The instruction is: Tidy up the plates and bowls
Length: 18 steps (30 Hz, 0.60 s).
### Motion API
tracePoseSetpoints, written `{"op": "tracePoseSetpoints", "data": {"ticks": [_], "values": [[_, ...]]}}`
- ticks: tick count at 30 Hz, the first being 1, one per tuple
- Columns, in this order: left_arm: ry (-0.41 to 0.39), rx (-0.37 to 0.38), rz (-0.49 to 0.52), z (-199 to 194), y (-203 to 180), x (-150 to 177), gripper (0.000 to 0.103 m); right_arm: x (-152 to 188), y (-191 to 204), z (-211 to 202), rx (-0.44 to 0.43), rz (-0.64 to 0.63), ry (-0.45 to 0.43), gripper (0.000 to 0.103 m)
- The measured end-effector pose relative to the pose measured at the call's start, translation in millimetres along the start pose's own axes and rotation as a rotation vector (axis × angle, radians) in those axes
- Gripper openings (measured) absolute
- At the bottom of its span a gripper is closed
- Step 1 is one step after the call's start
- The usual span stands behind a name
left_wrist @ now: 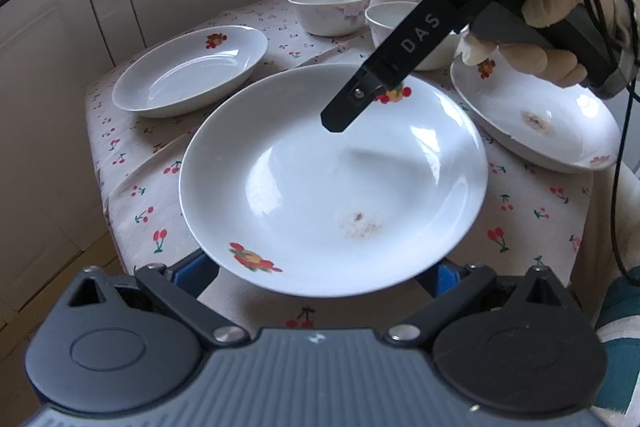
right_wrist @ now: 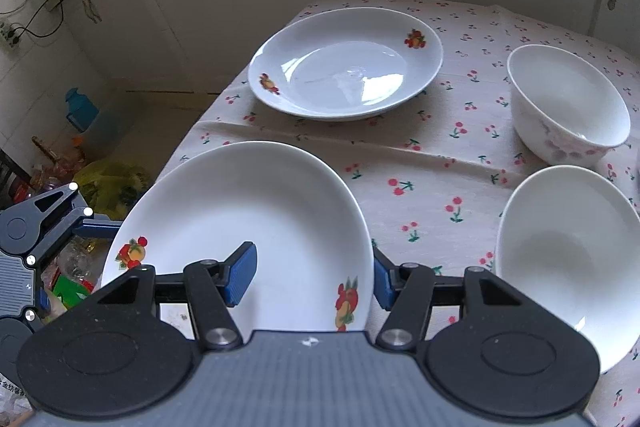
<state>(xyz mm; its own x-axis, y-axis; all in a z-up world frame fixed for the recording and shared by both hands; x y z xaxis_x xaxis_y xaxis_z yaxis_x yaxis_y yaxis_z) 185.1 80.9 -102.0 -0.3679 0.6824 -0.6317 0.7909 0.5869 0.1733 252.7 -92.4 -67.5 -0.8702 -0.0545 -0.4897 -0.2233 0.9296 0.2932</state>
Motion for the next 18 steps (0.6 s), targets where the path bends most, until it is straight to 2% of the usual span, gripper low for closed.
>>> {"op": "tracePoseSetpoints", "data": {"ticks": [18], "values": [[-0.011,-0.022,0.013,5.9,3.0,-5.3,0.102,-0.2,-3.4,6.8,0.008,-0.003,0.006,0.066]]}}
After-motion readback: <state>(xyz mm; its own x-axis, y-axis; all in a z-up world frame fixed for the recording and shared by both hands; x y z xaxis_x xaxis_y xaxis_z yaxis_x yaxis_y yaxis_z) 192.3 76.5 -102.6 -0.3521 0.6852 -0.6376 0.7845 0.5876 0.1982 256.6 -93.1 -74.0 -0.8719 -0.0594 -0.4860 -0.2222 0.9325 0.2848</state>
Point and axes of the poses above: each gripper's, at about its wrist camera, not at the fingertips, and z roughly the way its jaws point, y to its left, x to its underside, the point moved 1 cm from there along z, roughly the way its jaws point, and after that the axes turned 8 degrees about z, right-handed, at the moved point
